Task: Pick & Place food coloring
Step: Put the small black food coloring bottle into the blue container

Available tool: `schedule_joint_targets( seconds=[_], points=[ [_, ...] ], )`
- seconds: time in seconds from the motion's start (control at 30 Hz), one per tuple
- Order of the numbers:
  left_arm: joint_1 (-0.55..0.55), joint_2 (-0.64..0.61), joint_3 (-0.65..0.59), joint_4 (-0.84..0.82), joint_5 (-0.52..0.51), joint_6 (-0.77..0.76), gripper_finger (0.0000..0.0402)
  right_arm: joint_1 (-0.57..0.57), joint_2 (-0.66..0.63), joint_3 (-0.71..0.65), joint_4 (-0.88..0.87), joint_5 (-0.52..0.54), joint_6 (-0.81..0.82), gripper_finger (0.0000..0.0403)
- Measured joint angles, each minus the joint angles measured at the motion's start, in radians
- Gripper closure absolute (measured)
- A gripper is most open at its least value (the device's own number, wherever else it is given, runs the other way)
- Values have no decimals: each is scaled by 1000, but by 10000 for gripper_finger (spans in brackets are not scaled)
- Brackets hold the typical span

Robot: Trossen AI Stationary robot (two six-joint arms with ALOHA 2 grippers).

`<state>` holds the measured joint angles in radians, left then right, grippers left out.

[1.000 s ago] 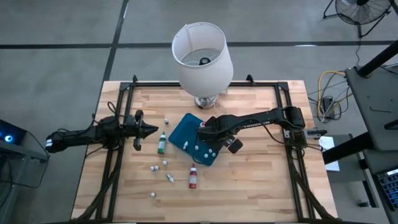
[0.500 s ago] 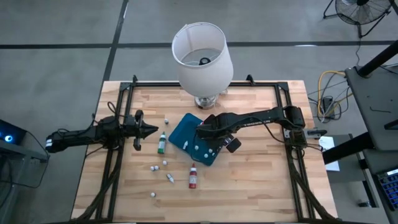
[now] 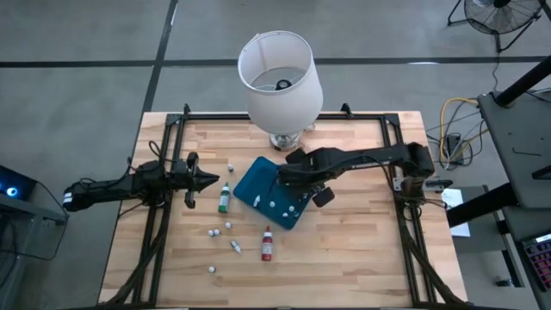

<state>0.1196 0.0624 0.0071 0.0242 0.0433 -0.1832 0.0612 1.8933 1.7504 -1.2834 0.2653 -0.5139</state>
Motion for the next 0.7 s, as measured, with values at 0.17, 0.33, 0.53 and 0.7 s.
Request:
schedule_joint_targets(
  seconds=[0.17,0.33,0.53,0.7],
  points=[
    [0,0,0,0,0,0,402,22,-42,26,30,-4,125,227],
    [0,0,0,0,0,0,402,53,-43,83,48,-51,243,227],
    [0,0,0,0,0,0,402,113,-43,114,128,-196,250,231],
    [0,0,0,0,0,0,402,153,-41,103,210,-298,218,232]
  ],
)
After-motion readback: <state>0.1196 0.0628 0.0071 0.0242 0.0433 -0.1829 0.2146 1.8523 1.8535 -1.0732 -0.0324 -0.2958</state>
